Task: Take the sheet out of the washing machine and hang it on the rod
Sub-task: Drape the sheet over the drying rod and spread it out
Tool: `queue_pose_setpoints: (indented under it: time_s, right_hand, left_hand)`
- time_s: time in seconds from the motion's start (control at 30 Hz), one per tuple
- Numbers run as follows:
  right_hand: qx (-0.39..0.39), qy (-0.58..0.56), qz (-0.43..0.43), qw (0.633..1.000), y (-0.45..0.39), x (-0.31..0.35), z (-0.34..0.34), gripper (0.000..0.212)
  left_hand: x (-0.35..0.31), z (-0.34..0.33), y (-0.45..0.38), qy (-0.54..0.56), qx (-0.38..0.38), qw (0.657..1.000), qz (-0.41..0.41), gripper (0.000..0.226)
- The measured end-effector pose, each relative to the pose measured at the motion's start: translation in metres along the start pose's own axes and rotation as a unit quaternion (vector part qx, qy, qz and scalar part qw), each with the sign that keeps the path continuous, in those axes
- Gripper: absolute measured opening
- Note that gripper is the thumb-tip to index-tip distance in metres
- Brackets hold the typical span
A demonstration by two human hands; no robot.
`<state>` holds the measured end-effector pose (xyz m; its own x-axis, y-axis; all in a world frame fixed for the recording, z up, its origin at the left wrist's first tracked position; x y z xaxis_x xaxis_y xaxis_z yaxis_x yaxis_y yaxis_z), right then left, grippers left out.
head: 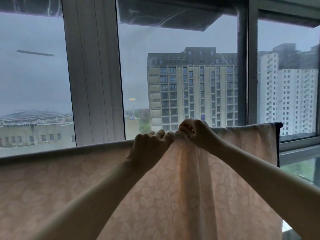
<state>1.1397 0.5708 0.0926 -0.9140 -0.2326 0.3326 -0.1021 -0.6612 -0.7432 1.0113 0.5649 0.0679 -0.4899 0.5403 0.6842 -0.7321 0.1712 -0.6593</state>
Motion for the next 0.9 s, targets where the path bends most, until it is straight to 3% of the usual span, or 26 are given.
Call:
queue_pose_setpoints:
  time_s: [0.2,0.5,0.67,0.9]
  right_hand:
    - [0.01,0.087,0.011,0.996,0.016,-0.024,0.012,0.016]
    - [0.007,0.065,0.05,0.997,0.011,-0.027,0.023,0.009]
    - [0.001,0.121,0.085,0.989,0.006,-0.021,0.015,0.007]
    - [-0.051,0.129,-0.023,0.99,-0.009,-0.088,0.071,0.015]
  left_hand:
    - [0.003,0.004,0.005,-0.027,-0.033,0.999,0.002,0.038]
    - [0.003,0.007,0.005,-0.029,-0.044,0.999,0.008,0.037]
    - [0.002,0.013,0.006,-0.027,-0.04,0.999,0.012,0.036]
    - [0.008,0.016,0.007,0.02,-0.03,0.998,0.043,0.036]
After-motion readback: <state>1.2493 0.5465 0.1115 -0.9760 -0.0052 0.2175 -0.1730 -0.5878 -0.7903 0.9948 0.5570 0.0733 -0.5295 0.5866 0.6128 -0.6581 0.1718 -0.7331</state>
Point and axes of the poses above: each hand's wrist, its own y-axis away from the middle knuckle, its own z-axis out of the back of the hand, x = y × z, the point moved 9 cm from there along -y, towards the middle knuckle, and after that the axes turned 15 degrees about -z, right-handed, at the moved point
